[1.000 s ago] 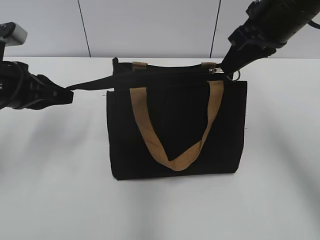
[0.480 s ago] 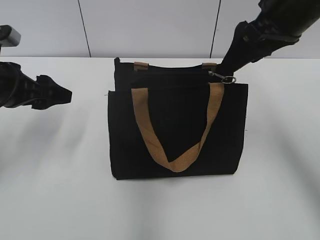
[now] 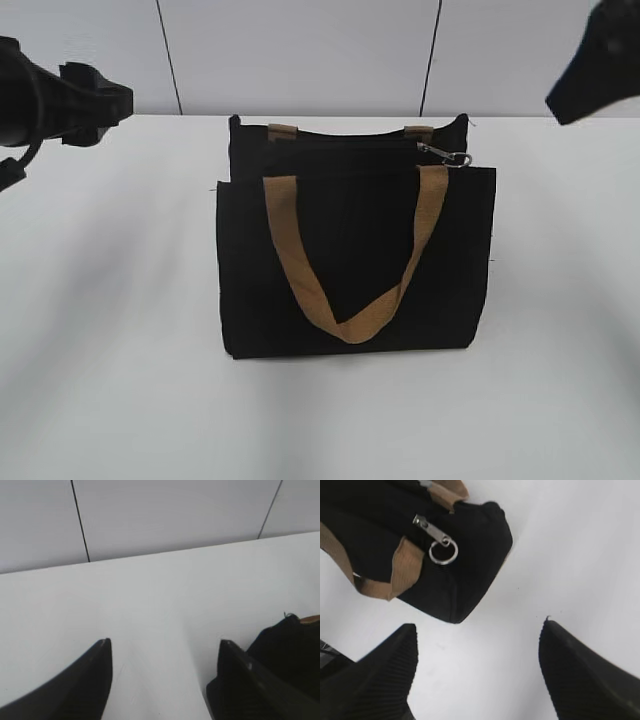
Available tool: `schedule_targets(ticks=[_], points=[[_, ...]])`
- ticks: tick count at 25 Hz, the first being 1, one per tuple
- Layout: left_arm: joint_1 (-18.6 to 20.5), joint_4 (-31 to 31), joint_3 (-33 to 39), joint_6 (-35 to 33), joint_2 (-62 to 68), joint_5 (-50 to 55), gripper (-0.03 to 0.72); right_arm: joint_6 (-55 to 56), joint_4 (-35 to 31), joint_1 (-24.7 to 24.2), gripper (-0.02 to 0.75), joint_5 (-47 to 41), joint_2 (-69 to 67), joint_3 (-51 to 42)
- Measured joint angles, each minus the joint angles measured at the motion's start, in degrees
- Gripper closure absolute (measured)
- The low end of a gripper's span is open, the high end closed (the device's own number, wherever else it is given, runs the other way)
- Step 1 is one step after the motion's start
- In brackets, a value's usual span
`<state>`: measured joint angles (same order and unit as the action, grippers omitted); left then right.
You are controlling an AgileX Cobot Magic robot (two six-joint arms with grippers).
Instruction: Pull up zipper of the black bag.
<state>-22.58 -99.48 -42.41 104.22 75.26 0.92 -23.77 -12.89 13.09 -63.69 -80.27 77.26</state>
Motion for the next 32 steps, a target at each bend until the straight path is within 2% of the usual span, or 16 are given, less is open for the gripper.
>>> schedule_targets(ticks=[4,6,8,10,13,16,19,22,25,32], points=[[-5.3,0.2,1.2,-2.1,-0.3,6.5,0.196,1.8,0.4,0.0,0.170,0.4,10.4,-10.1],[-8.3,5.1,1.9,-8.5,-0.3,11.0,0.197,2.4,0.7,0.0,0.170,0.4,16.0,-15.8],[-11.4,15.5,2.1,-22.1,-0.3,19.1,0.199,2.8,0.7,0.0,0.171,0.3,21.9,-20.6],[-14.1,29.2,1.8,-35.6,-0.5,26.8,0.199,3.4,0.7,0.0,0.171,0.2,28.4,-24.7],[-16.7,48.8,1.1,-54.1,-3.1,30.8,0.199,4.4,0.8,0.0,0.171,-1.4,37.6,-29.5],[-19.6,63.9,1.0,-67.2,-9.2,32.8,0.193,4.6,0.8,0.0,0.160,-4.6,43.1,-31.9],[-22.0,73.7,1.0,-77.4,-17.4,38.0,0.155,4.6,0.8,0.0,0.131,-5.6,48.0,-33.7],[-22.7,81.4,1.0,-84.3,-26.0,45.2,0.123,5.0,0.8,0.0,0.127,-5.7,52.9,-36.3],[-22.7,86.0,1.0,-88.8,-35.6,52.7,0.115,5.5,1.2,0.0,0.126,-5.9,57.7,-39.2],[-22.7,91.4,7.2,-93.0,-54.1,64.2,0.122,7.2,5.4,0.0,0.127,-5.9,65.1,-46.6]])
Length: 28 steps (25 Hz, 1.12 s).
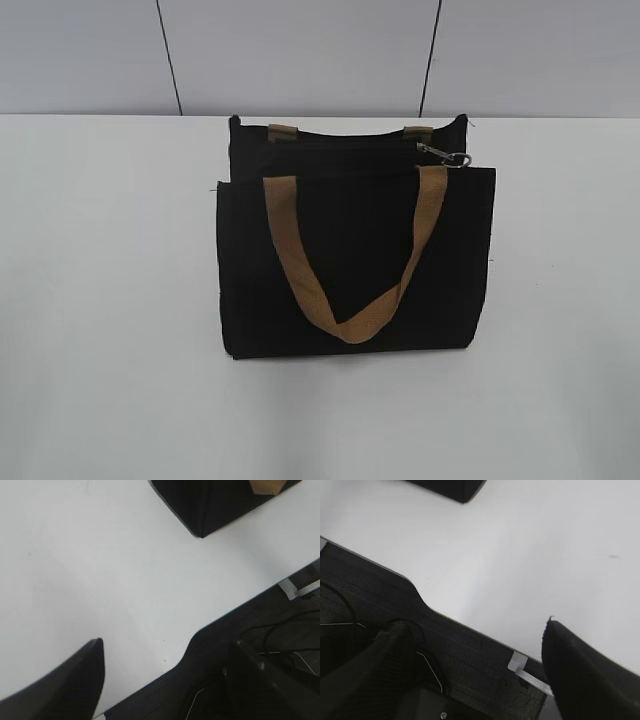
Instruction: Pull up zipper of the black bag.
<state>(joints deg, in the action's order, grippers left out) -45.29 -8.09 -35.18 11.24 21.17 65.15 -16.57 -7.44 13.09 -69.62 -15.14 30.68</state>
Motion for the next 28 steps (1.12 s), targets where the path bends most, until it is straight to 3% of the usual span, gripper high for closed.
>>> schedule_targets(ticks=[6,24,28], points=[[-0.1,1.4,2.4,-2.6,-10.2,-0.1,0.125,0.1,0.8,0.0,0.134,3.1,1.1,-2.2],[0.0,1.6,4.3,-4.4,-10.4,-4.0,0.189,0.1,0.6,0.0,0.141,6.7,1.2,-3.8],[5.9,1.7,4.3,-4.4,-10.8,-4.0,0.190,0.1,-0.1,-2.4,0.141,6.8,3.5,-3.8]])
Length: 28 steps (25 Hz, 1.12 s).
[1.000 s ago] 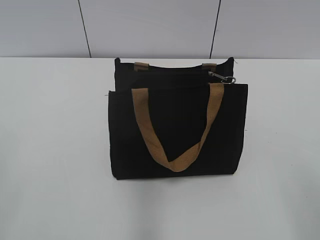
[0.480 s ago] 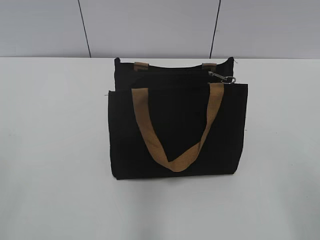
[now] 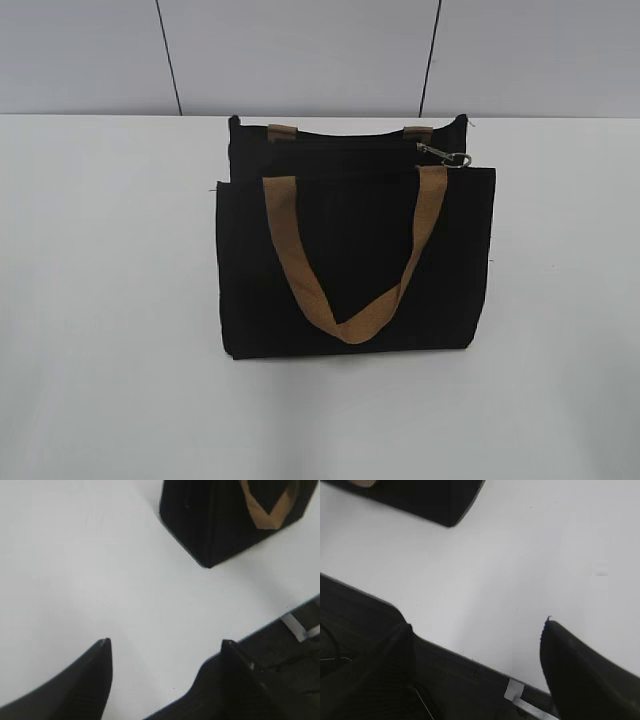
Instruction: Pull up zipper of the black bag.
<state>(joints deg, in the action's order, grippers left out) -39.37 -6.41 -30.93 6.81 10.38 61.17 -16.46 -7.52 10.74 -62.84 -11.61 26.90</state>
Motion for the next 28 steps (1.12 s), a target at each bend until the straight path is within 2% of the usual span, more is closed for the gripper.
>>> schedule_targets(ticks=[6,10,13,16,28], points=[[17.0,-0.1,0.0,0.0,-4.9,-0.1,0.190,0.0,-0.8,-9.4,0.142,0.0,7.3,-0.1],[27.9,-0.1,0.0,0.0,-8.3,-0.1,0.194,0.0,-1.0,-12.1,0.142,0.0,11.6,-0.1],[33.8,-0.1,0.0,0.0,-10.5,-0.1,0.195,0.0,-1.2,-12.3,0.142,0.1,12.0,-0.1],[36.2,-0.1,0.1,0.0,-10.6,-0.1,0.195,0.0,-1.4,-12.3,0.142,0.1,12.1,-0.1],[36.4,0.2,0.1,0.0,-10.6,-0.1,0.198,0.0,-1.4,-12.3,0.142,0.1,12.1,-0.1]])
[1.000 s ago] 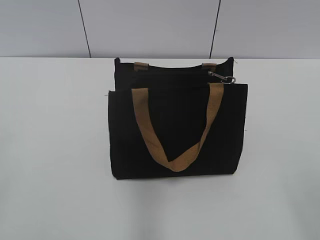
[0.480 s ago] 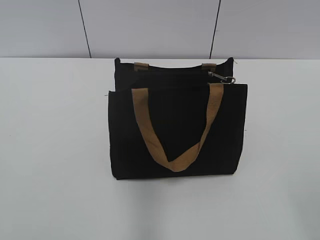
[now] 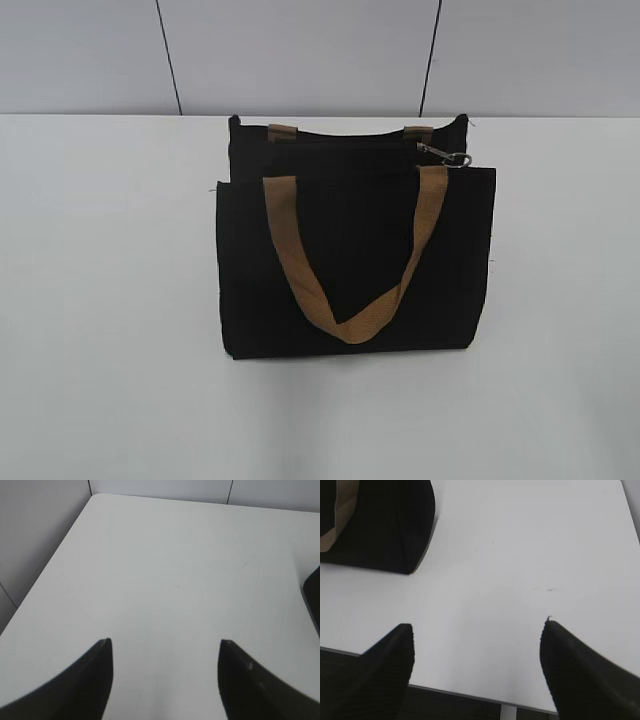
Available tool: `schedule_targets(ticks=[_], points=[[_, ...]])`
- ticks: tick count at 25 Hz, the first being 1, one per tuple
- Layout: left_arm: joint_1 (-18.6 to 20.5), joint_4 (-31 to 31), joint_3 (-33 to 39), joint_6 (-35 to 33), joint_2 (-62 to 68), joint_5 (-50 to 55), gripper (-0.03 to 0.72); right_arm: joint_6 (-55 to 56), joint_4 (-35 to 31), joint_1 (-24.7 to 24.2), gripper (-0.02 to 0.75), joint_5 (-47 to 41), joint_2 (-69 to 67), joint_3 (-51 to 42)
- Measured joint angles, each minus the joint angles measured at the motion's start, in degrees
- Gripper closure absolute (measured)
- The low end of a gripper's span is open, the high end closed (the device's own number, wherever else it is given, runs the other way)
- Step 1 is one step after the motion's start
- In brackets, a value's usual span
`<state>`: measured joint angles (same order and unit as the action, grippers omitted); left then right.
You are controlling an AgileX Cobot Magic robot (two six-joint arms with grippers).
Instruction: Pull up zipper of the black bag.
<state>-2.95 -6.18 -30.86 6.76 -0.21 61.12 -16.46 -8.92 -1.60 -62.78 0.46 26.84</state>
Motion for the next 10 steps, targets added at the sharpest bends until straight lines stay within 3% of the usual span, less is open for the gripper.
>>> schedule_targets(ticks=[10], points=[[0.0,6.2,0.0,-8.1,0.0,0.0,0.207,0.0,0.0,0.0,0.142,0.0,0.0,0.0]])
